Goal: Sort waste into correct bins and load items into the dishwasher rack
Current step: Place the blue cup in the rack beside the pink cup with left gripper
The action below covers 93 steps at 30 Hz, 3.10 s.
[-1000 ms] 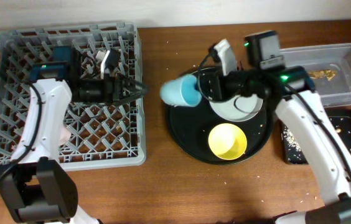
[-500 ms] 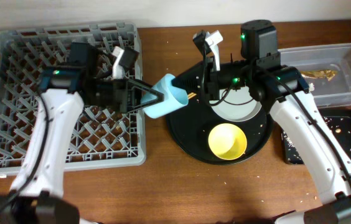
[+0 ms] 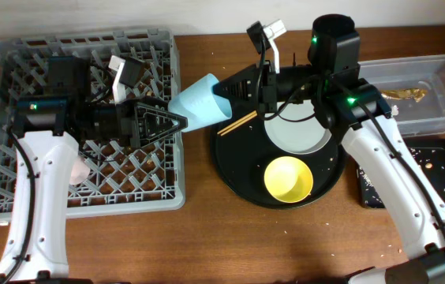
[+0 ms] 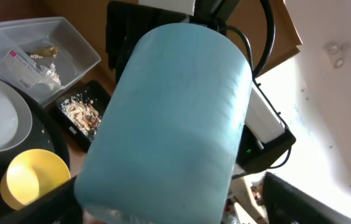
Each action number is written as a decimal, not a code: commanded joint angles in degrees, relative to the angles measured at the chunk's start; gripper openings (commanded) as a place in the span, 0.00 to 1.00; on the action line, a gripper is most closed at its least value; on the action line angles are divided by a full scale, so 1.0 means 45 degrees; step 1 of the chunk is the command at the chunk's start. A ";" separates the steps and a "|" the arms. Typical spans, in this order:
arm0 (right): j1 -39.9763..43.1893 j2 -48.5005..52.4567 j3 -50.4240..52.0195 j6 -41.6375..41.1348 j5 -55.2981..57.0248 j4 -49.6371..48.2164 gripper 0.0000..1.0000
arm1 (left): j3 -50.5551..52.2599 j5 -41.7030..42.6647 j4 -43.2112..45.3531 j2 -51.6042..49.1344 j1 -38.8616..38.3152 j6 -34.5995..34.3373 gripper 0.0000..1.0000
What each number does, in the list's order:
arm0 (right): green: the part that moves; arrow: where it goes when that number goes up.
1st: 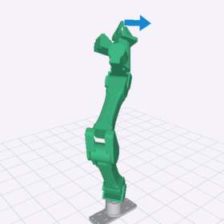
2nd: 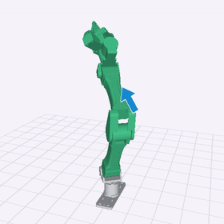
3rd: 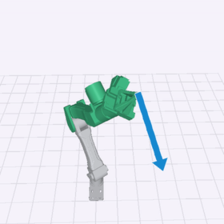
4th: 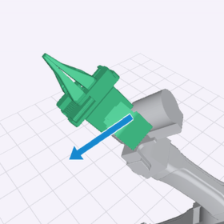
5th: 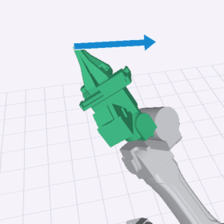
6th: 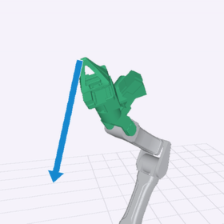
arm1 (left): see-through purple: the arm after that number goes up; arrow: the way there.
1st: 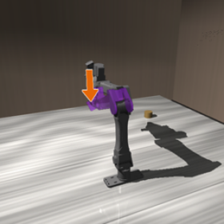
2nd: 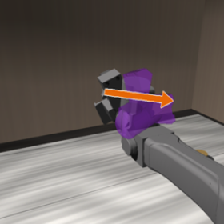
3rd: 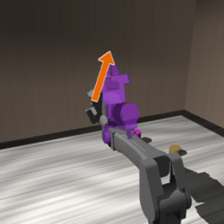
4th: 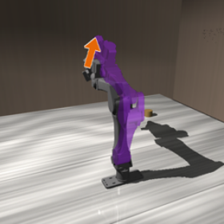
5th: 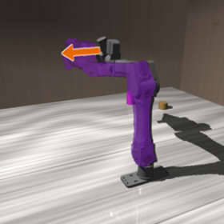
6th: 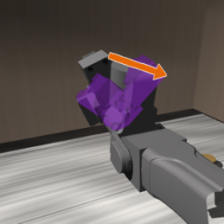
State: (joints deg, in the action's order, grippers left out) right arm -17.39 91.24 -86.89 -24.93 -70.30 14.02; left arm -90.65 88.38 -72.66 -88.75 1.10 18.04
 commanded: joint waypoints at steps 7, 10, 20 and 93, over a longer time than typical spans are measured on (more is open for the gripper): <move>-0.0656 0.0044 -0.0073 -0.0189 0.0112 -0.0398 0.20 | -0.0141 0.0238 0.0029 0.0160 0.0010 0.0160 0.66; 0.0418 0.0044 -0.0078 -0.0199 0.0282 0.0160 0.35 | -0.0141 -0.4619 -0.0024 0.0257 0.0175 -0.1511 0.61; 0.1287 0.0039 -0.0073 0.2832 1.0652 0.9763 0.38 | 0.0000 -2.0662 -0.0748 0.0709 0.0209 -0.7927 0.62; 0.3619 -0.1860 0.1807 0.0719 1.2672 1.1788 0.81 | -0.2341 -1.7801 0.5916 -0.6766 -0.7320 -0.0466 0.30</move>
State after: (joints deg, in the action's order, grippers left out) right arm -1.26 82.85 -78.83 -21.02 -12.36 67.00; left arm -101.27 9.06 -51.46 -113.91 -29.82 9.41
